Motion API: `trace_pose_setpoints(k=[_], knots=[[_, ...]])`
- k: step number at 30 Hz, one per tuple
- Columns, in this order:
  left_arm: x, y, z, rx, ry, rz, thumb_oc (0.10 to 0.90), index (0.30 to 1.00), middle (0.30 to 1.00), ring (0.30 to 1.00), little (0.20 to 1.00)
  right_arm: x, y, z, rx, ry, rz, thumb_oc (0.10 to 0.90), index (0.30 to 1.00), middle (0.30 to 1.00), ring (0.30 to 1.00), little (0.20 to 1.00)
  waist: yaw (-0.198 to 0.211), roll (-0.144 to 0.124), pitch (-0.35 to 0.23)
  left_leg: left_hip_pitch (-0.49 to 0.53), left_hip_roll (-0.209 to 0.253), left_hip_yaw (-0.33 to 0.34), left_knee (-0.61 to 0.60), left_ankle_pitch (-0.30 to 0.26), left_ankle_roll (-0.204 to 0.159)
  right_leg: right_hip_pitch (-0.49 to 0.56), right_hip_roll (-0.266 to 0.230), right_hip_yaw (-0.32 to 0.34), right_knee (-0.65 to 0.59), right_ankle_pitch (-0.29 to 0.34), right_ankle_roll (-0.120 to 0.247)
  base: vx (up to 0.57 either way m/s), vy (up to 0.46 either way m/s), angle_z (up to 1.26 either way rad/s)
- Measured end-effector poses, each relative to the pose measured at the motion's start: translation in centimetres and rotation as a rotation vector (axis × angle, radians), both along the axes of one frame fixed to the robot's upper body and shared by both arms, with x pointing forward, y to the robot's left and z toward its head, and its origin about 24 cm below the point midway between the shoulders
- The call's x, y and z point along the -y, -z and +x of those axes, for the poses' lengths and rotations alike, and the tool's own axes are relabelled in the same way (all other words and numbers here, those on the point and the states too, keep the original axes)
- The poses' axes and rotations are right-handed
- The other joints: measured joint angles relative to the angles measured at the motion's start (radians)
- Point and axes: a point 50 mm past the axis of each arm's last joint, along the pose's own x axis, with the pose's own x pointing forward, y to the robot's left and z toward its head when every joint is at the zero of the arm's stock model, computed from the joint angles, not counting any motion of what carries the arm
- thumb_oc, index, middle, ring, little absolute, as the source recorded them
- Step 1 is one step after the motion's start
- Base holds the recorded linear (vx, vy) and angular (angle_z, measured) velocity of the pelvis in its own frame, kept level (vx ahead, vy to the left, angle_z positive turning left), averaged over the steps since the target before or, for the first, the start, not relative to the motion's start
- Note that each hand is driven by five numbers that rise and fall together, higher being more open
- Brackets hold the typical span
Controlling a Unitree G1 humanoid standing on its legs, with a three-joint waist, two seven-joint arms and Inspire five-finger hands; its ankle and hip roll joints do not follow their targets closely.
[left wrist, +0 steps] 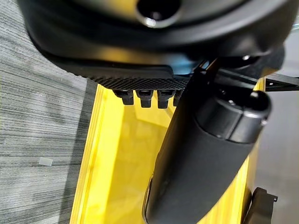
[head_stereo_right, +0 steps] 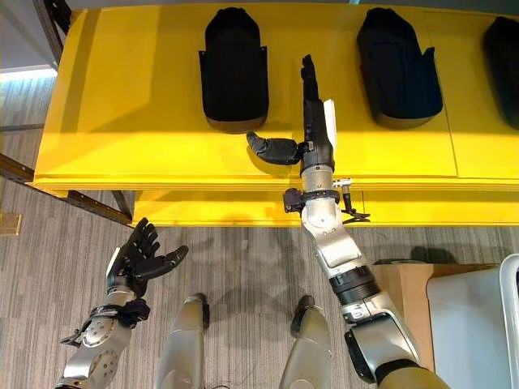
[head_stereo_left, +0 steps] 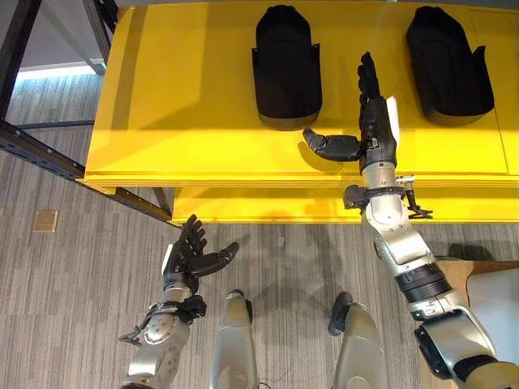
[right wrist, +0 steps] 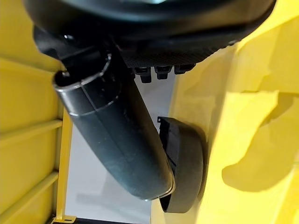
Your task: Move parts from the plastic box to the shelf.
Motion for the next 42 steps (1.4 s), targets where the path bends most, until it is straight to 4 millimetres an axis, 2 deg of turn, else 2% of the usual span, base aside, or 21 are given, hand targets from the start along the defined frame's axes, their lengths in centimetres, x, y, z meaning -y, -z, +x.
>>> trace_pose_setpoints(k=[5,6,8,9,11,13,16,17,20,26,28,31,34,38,39,40,42], knots=[[-0.1,-0.1,0.1,0.003,-0.004,0.001,0.9,1.0,1.0,1.0,1.0,0.8,2.8,-2.3,-0.036,-0.008,0.016,0.9,1.0,1.0,1.0,1.0,-0.008,-0.009,0.001,0.06,0.006,0.003,-0.094,0.04,0.0,0.069,0.016,-0.024,-0.09,0.036,0.001,0.03,0.004,0.01],[-0.1,-0.1,0.2,0.003,-0.004,0.001,0.9,1.0,1.0,1.0,1.0,0.9,3.5,-2.7,-0.052,-0.022,0.011,0.9,1.0,1.0,1.0,1.0,-0.024,-0.019,0.0,0.089,0.007,0.01,-0.135,0.054,-0.003,0.095,0.021,-0.026,-0.133,0.05,-0.001,0.14,0.04,-0.03],[0.2,0.0,0.2,-0.002,0.001,-0.001,0.9,1.0,1.0,1.0,1.0,1.5,5.2,-4.6,-0.088,-0.032,0.023,0.9,1.0,1.0,1.0,1.0,-0.029,-0.028,-0.002,0.152,0.015,0.019,-0.216,0.082,-0.005,0.167,0.039,-0.046,-0.227,0.089,-0.001,0.14,0.063,-0.06],[-0.2,0.3,-0.3,-0.014,-0.017,-0.002,0.9,1.0,1.0,1.0,1.0,1.5,6.6,-6.0,-0.126,-0.061,0.022,0.9,1.0,1.0,1.0,1.0,-0.049,-0.054,-0.022,0.204,0.014,0.037,-0.29,0.108,-0.004,0.216,0.046,-0.051,-0.303,0.119,0.005,0.16,0.067,-0.07],[-0.4,0.4,-0.5,-0.02,-0.024,-0.001,0.9,1.0,1.0,1.0,1.0,1.8,7.0,-6.5,-0.129,-0.076,0.022,0.9,1.0,1.0,1.0,1.0,-0.075,-0.077,-0.046,0.231,0.014,0.053,-0.342,0.128,-0.005,0.24,0.054,-0.051,-0.372,0.152,0.006,0.1,0.043,-0.14],[-0.3,0.5,-0.5,-0.023,-0.025,-0.012,0.9,1.0,1.0,1.0,1.0,2.7,7.4,-6.9,-0.138,-0.06,0.032,0.9,1.0,1.0,1.0,1.0,-0.083,-0.092,-0.072,0.254,0.012,0.066,-0.383,0.146,-0.004,0.264,0.062,-0.051,-0.439,0.186,0.003,0.08,0.037,-0.15],[-0.1,1.6,-1.3,-0.066,-0.034,-0.032,0.9,1.0,1.0,1.0,1.0,3.8,8.6,-7.8,-0.175,-0.052,0.073,0.9,1.0,1.0,1.0,1.0,-0.086,-0.092,-0.095,0.313,0.012,0.086,-0.451,0.166,-0.007,0.321,0.074,-0.052,-0.522,0.219,0.005,0.12,0.054,-0.12],[-0.3,2.2,-2.1,-0.096,-0.047,-0.032,0.9,1.0,1.0,1.0,1.0,4.1,10.0,-8.6,-0.229,-0.06,0.095,0.9,1.0,1.0,1.0,1.0,-0.088,-0.094,-0.121,0.363,0.013,0.105,-0.5,0.179,-0.009,0.36,0.081,-0.049,-0.57,0.234,0.006,0.14,0.075,-0.2],[-0.7,4.0,-3.9,-0.177,-0.086,-0.049,0.9,1.0,1.0,1.0,1.0,4.8,12.5,-10.4,-0.334,-0.069,0.157,0.9,1.0,1.0,1.0,1.0,-0.103,-0.09,-0.184,0.424,0.012,0.132,-0.571,0.195,-0.01,0.41,0.088,-0.046,-0.636,0.254,0.011,0.08,0.05,-0.15],[-0.7,5.5,-5.6,-0.252,-0.103,-0.045,0.9,1.0,1.0,1.0,1.0,6.3,15.8,-13.6,-0.458,-0.027,0.331,0.9,1.0,1.0,1.0,1.0,-0.124,-0.092,-0.269,0.516,-0.001,0.18,-0.726,0.261,-0.014,0.429,0.093,-0.023,-0.693,0.28,0.018,0.05,0.103,-0.14],[-0.7,5.9,-6.0,-0.265,-0.124,-0.06,0.9,1.0,1.0,1.0,1.0,6.2,16.7,-14.4,-0.492,-0.021,0.378,0.9,1.0,1.0,1.0,1.0,-0.135,-0.094,-0.286,0.529,-0.007,0.19,-0.749,0.271,-0.012,0.426,0.09,-0.018,-0.695,0.284,0.019,0.01,0.099,-0.19],[-1.7,6.4,-7.1,-0.298,-0.161,-0.045,0.9,1.0,1.0,1.0,1.0,6.4,20.0,-16.4,-0.643,0.006,0.404,0.9,1.0,1.0,1.0,1.0,-0.141,-0.128,-0.321,0.573,-0.027,0.255,-0.766,0.27,-0.007,0.419,0.084,0.046,-0.708,0.31,0.03,0.02,0.147,-0.52],[-2.1,6.5,-7.4,-0.307,-0.174,-0.031,0.9,1.0,1.0,1.0,1.0,6.3,21.2,-17.3,-0.701,0.02,0.421,0.9,1.0,1.0,1.0,1.0,-0.141,-0.153,-0.343,0.575,-0.037,0.276,-0.771,0.271,0.003,0.4,0.08,0.073,-0.707,0.322,0.029,0.02,0.113,-0.23],[-2.2,6.6,-7.4,-0.316,-0.16,0.003,0.9,1.0,1.0,1.0,1.0,5.8,22.0,-18.5,-0.74,0.027,0.459,0.9,1.0,1.0,1.0,1.0,-0.165,-0.175,-0.356,0.58,-0.061,0.284,-0.766,0.27,0.014,0.394,0.058,0.094,-0.685,0.328,0.033,-0.02,0.176,-0.05],[-2.2,6.7,-7.3,-0.32,-0.155,0.016,0.9,1.0,1.0,1.0,1.0,5.5,22.2,-18.6,-0.741,0.026,0.476,0.9,1.0,1.0,1.0,1.0,-0.188,-0.188,-0.354,0.571,-0.084,0.289,-0.734,0.258,0.027,0.385,0.036,0.113,-0.666,0.337,0.041,-0.07,0.178,-0.2],[-2.2,6.7,-7.2,-0.323,-0.149,0.034,0.9,1.0,1.0,1.0,1.0,5.4,22.0,-18.3,-0.733,0.018,0.477,0.9,1.0,1.0,1.0,1.0,-0.186,-0.191,-0.354,0.563,-0.091,0.298,-0.717,0.246,0.032,0.372,0.028,0.132,-0.668,0.367,0.051,-0.08,0.164,-0.38],[-2.4,6.4,-6.7,-0.309,-0.133,0.06,0.9,1.0,1.0,1.0,1.0,5.3,22.1,-18.4,-0.735,0.015,0.481,0.9,1.0,1.0,1.0,1.0,-0.195,-0.199,-0.351,0.539,-0.107,0.323,-0.685,0.23,0.045,0.345,0.027,0.145,-0.696,0.467,0.052,-0.09,0.163,-0.48]])
